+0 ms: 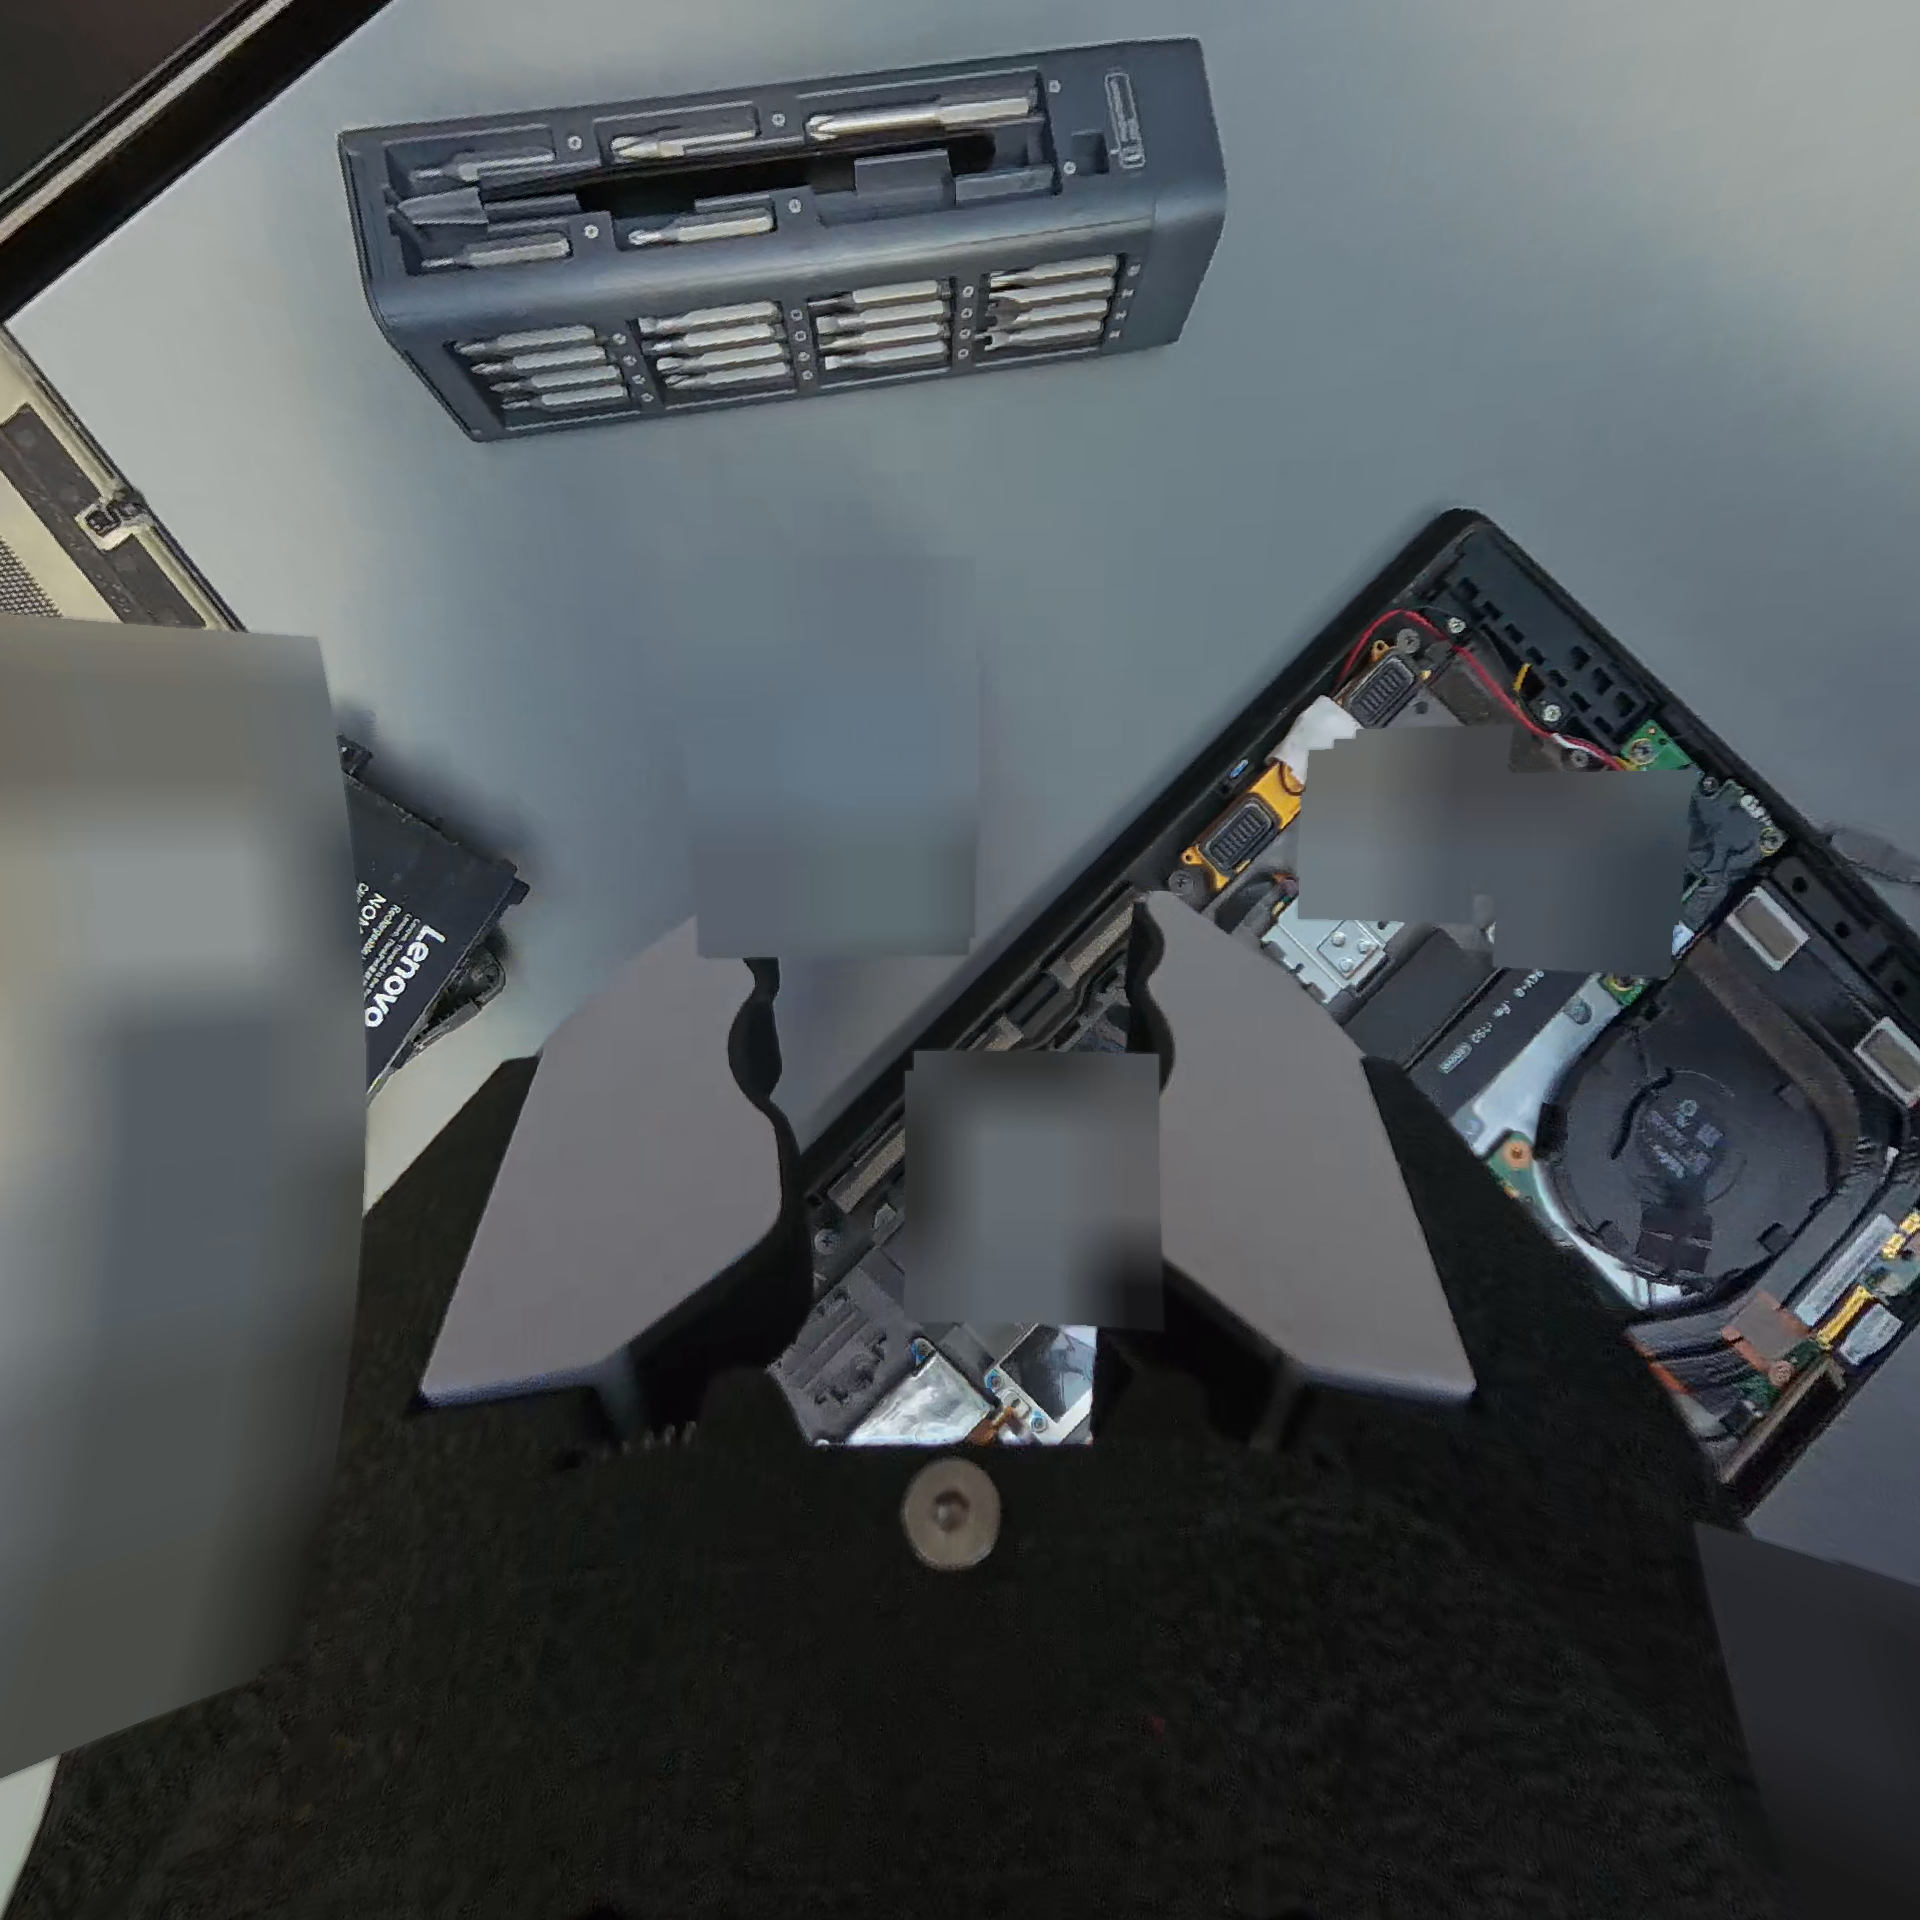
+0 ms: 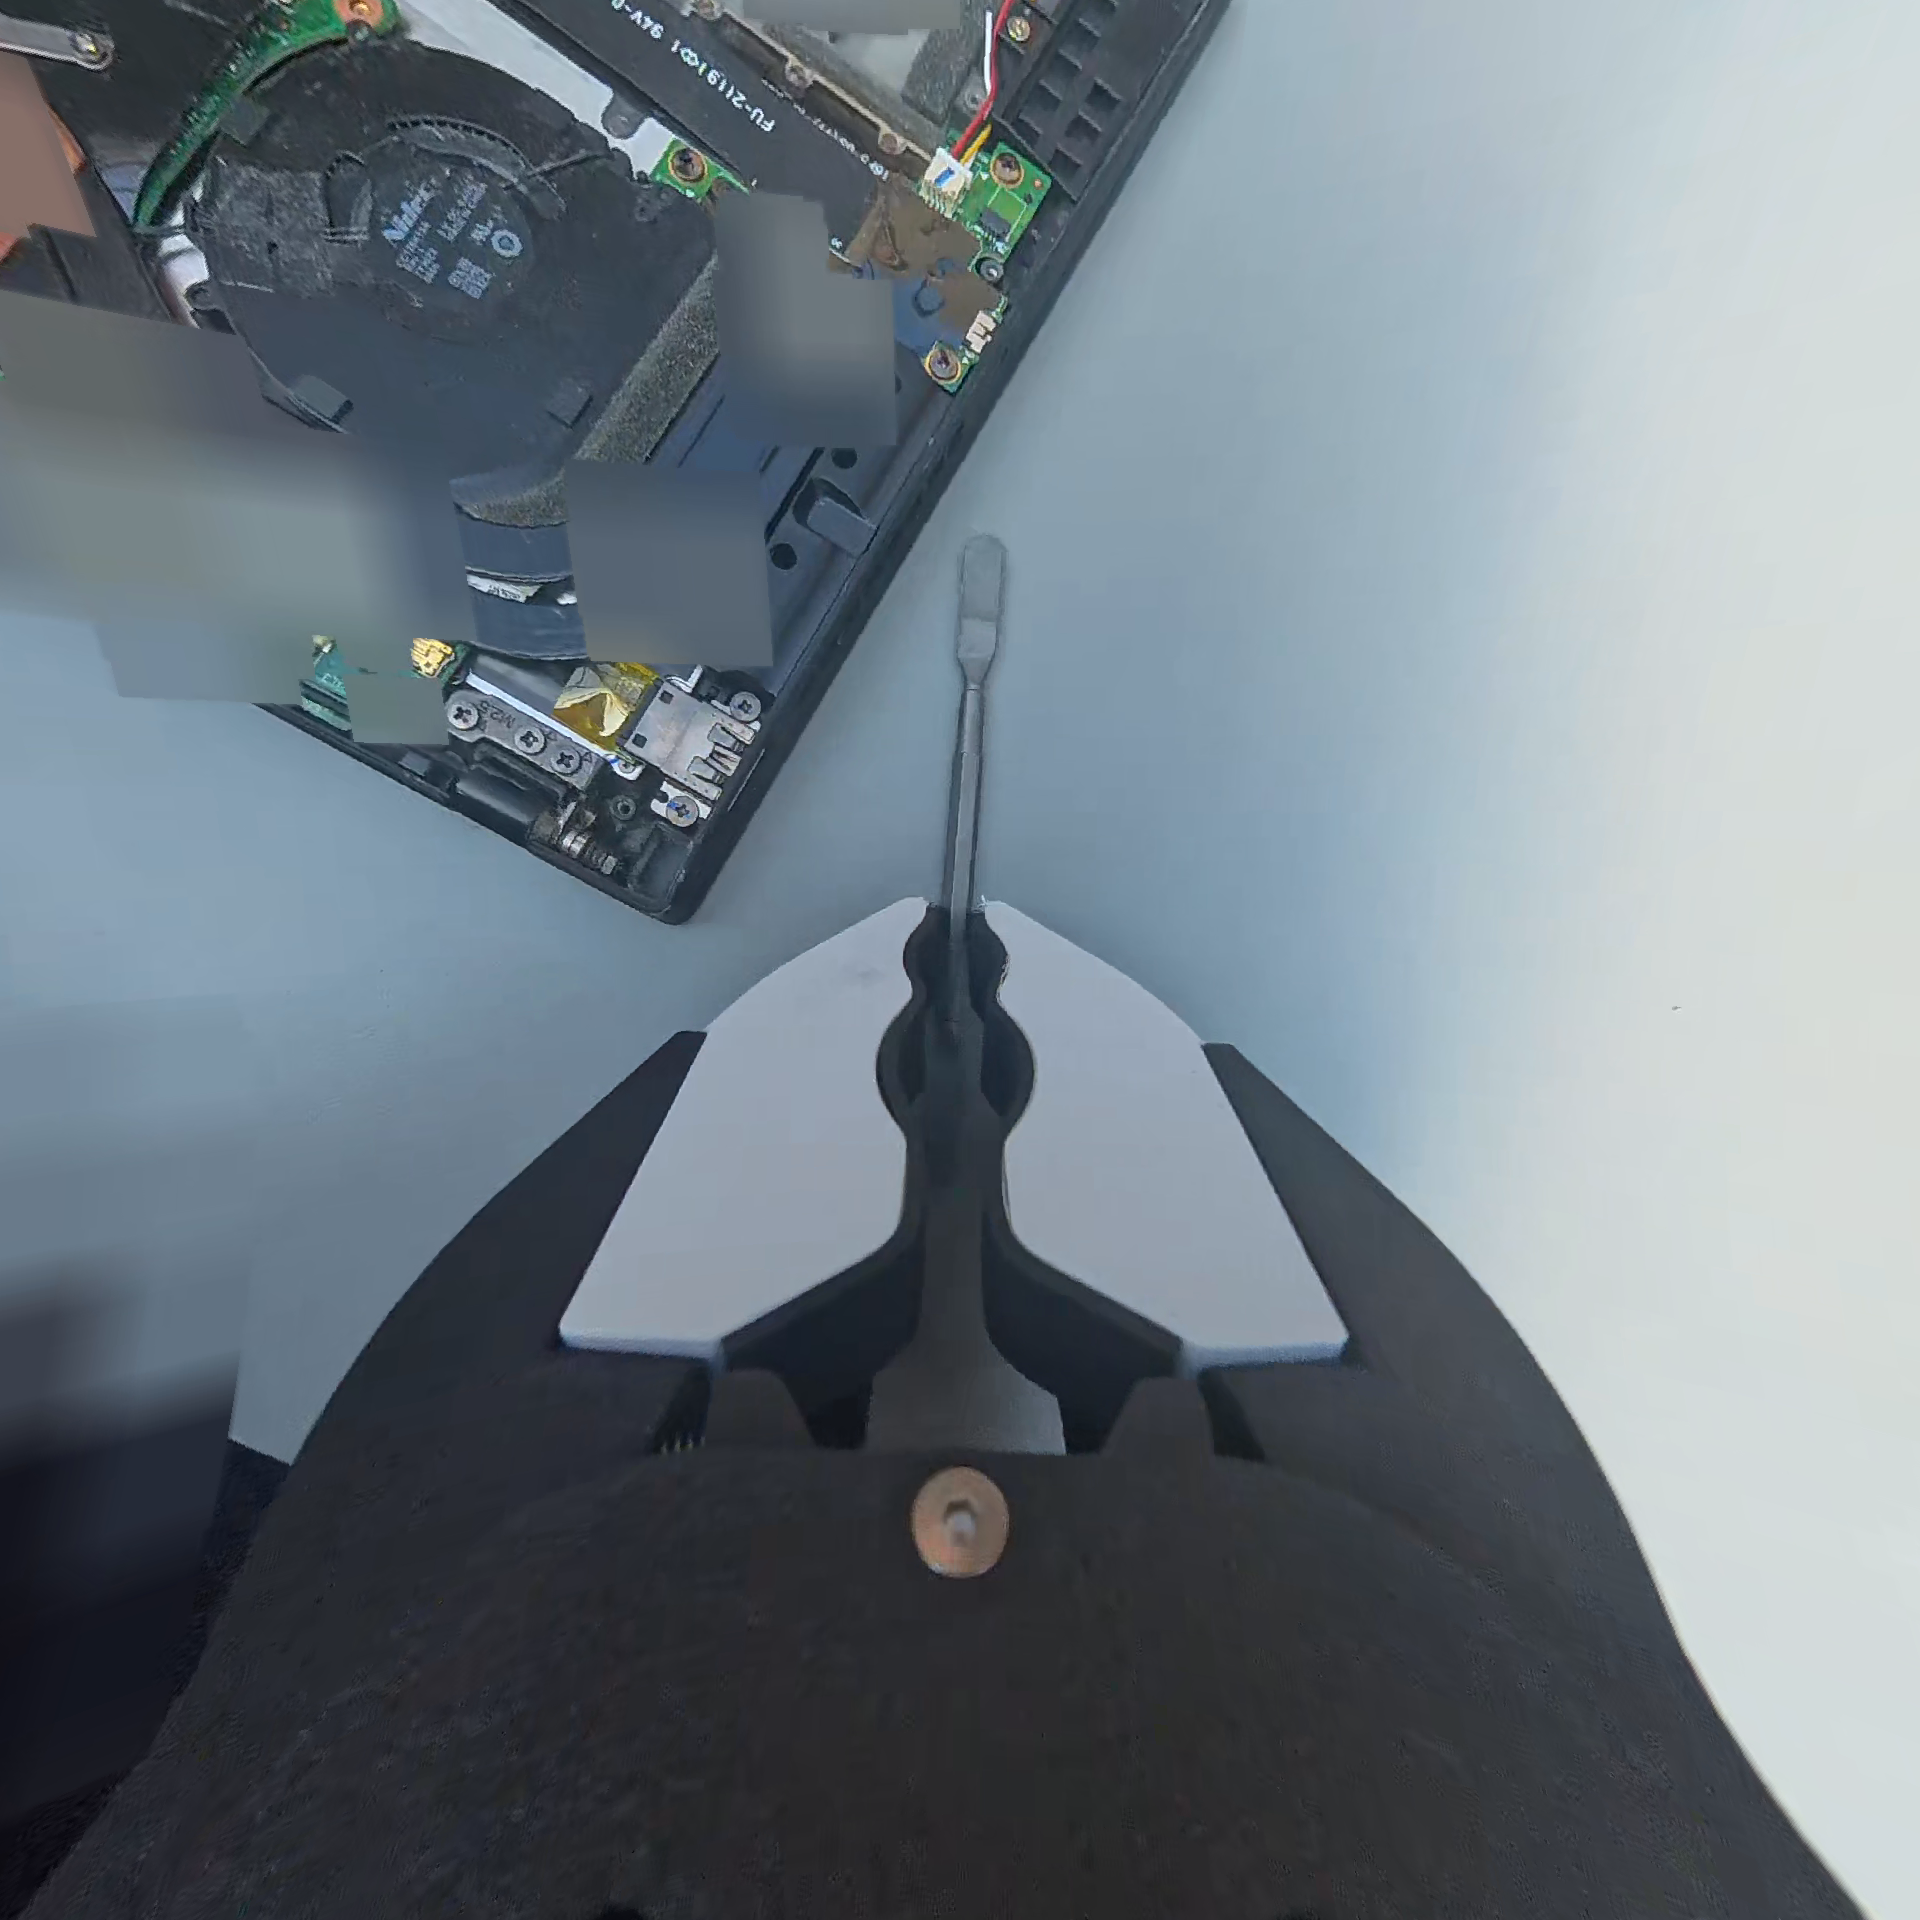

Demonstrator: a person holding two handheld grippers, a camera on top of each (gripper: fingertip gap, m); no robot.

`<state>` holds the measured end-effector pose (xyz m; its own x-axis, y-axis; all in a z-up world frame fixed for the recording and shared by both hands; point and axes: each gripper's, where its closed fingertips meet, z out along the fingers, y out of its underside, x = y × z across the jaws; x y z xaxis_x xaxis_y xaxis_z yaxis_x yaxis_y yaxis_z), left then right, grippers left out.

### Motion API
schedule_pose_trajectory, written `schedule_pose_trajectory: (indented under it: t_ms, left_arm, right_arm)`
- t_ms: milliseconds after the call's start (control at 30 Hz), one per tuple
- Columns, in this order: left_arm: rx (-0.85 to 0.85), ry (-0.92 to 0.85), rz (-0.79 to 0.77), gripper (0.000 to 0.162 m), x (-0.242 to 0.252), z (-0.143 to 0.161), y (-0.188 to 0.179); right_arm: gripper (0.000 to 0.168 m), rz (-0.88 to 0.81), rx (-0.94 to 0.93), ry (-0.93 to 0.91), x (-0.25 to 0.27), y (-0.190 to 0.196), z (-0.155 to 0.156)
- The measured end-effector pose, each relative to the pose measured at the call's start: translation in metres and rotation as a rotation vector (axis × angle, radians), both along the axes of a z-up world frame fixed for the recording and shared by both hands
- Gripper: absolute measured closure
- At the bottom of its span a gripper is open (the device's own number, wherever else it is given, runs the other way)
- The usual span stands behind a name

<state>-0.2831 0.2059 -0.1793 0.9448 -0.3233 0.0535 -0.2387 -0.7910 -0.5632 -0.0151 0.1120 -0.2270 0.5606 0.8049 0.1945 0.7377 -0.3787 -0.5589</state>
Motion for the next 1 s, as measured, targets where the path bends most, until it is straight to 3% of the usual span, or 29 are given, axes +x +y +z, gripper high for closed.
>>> schedule_pose_trajectory:
  t_ms: [167, 333, 467, 700, 867, 1000]
  left_arm:
    - [0.009, -0.024, 0.005, 0.098, -0.014, -0.003, -0.003]
    - [0.029, -0.027, -0.055, 0.105, -0.016, -0.005, -0.001]
    - [0.011, 0.003, -0.095, 0.11, -0.016, -0.015, 0.003]
    - [-0.021, 0.087, -0.205, 0.121, -0.018, -0.029, 0.017]
    - [-0.071, 0.146, -0.289, 0.122, -0.018, -0.04, 0.025]
    - [-0.089, 0.119, -0.279, 0.121, -0.017, -0.042, 0.029]
  right_arm:
    - [0.165, 0.04, -0.034, 0.022, 0.001, 0.012, 0.006]
    - [0.165, 0.106, 0.05, 0.024, -0.015, 0.05, 0.046]
    - [0.165, 0.25, 0.02, 0.087, -0.06, 0.079, 0.072]
    - [0.168, 0.514, -0.215, -0.003, -0.14, 0.117, 0.051]
    - [0.168, 0.624, -0.229, -0.088, -0.171, 0.131, 0.037]
    - [0.168, 0.635, -0.165, -0.095, -0.164, 0.144, 0.042]
